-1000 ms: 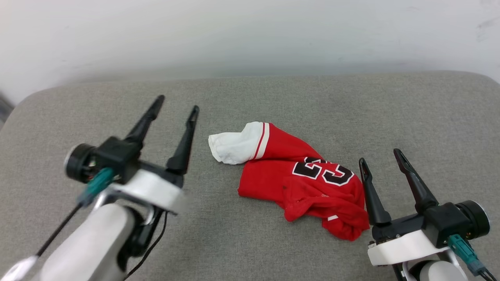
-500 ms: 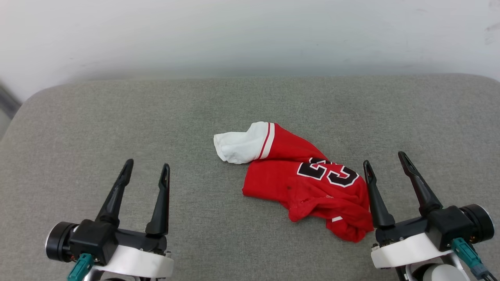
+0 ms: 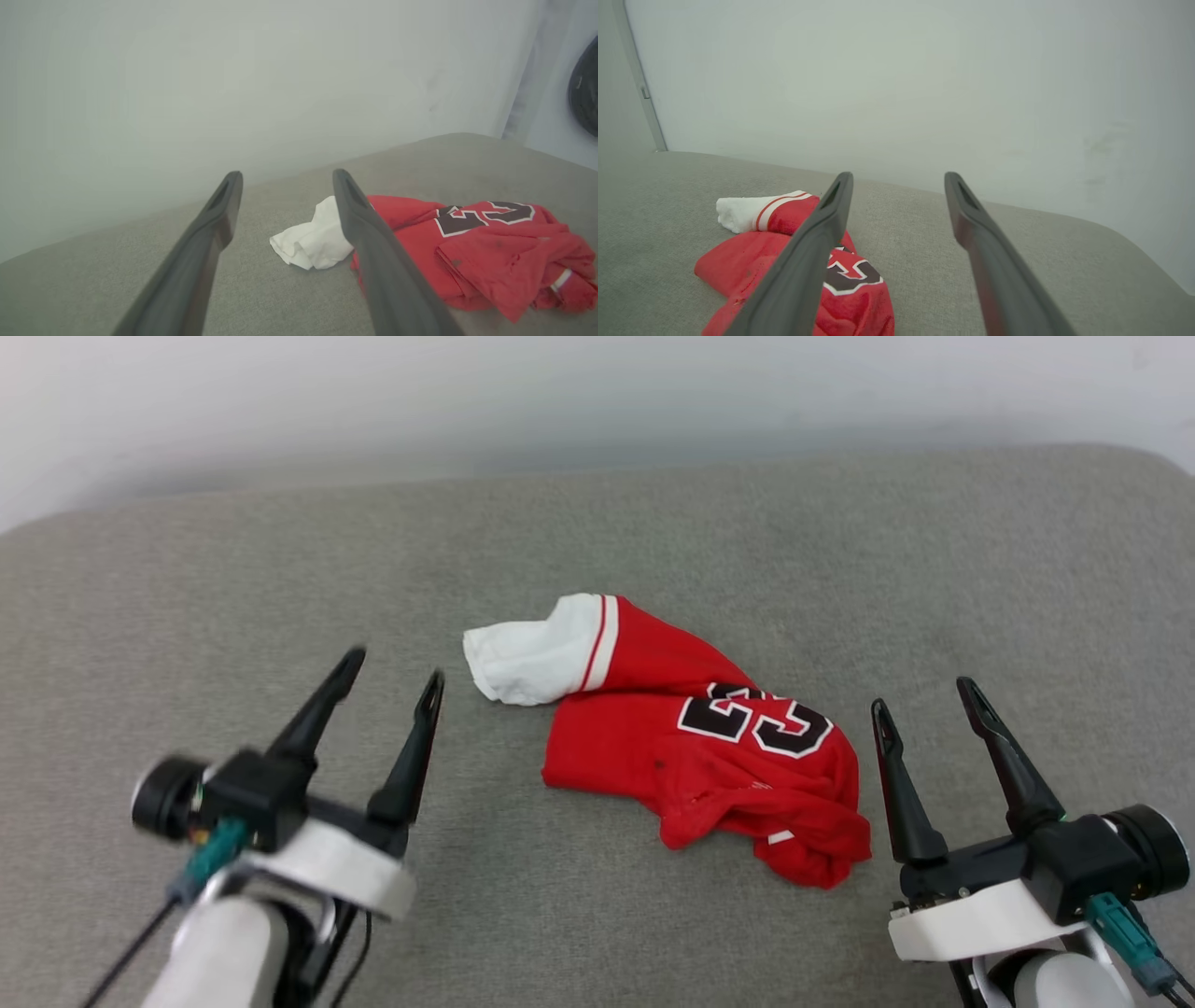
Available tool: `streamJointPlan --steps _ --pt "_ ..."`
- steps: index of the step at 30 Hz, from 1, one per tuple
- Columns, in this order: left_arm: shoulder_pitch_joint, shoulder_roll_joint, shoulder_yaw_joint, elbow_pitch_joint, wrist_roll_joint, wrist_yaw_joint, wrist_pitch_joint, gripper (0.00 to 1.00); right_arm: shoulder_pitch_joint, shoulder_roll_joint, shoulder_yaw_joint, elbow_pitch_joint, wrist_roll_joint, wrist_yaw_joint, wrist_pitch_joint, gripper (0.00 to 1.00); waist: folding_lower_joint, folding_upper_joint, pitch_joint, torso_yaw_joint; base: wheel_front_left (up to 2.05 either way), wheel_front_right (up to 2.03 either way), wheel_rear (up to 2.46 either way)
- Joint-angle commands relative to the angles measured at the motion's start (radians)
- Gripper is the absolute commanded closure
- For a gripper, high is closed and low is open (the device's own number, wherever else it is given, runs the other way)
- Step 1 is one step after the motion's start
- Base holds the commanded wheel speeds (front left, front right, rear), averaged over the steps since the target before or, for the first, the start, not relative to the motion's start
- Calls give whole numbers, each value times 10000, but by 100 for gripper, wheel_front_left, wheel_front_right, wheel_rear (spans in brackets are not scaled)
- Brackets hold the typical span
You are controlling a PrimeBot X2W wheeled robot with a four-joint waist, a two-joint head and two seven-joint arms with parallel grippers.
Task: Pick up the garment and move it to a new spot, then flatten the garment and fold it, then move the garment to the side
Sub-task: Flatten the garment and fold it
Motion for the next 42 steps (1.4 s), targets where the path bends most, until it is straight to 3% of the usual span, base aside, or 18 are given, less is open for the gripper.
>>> streamJointPlan --steps 1,5,13,19,24,29,30,31,35,42 --pt "-814 267 -223 57 -93 -121 370 0 -268 19 18 -67 13 -5 -20 0 0 -1 465 -352 0 0 0" --pt "-2631 939 -677 268 -950 -250 1477 0 -483 18 -32 -181 123 -7 -20 0 0 -1 1076 -738 0 0 0" --pt "-6109 2934 -2863 1487 -3896 -264 5873 0 -897 19 -64 -235 412 -7 -20 0 0 -1 2093 -1439 0 0 0" --pt "-7412 3541 -3752 2654 -5410 -268 8935 0 -1125 19 11 -279 643 -7 -20 0 0 -1 2599 -1887 0 0 0" --pt "-7822 3863 -4544 3189 -5295 -269 9817 0 -1272 19 29 -321 814 -5 -20 0 0 -1 2940 -2101 0 0 0" --pt "-7844 3899 -5103 3669 -5299 -268 9761 0 -1341 19 110 -366 824 -5 -20 0 0 -1 3118 -2128 0 0 0" --pt "-7750 3865 -5183 3862 -5339 -268 9618 77 -1383 19 123 -381 831 -7 -20 0 0 -1 3151 -2092 0 0 0" --pt "-7748 3814 -5122 3971 -5344 -268 9416 100 -1392 19 124 -385 815 -7 -20 0 0 -1 3158 -2054 0 0 0" --pt "-7743 3693 -4910 4294 -5291 -168 8696 100 -1382 19 112 -339 713 -7 -20 0 0 -1 3080 -1888 0 0 0" --pt "-7479 3577 -3979 4852 -5258 326 6219 100 -1229 19 177 -204 398 -5 -20 0 0 -1 2507 -1360 0 0 0"
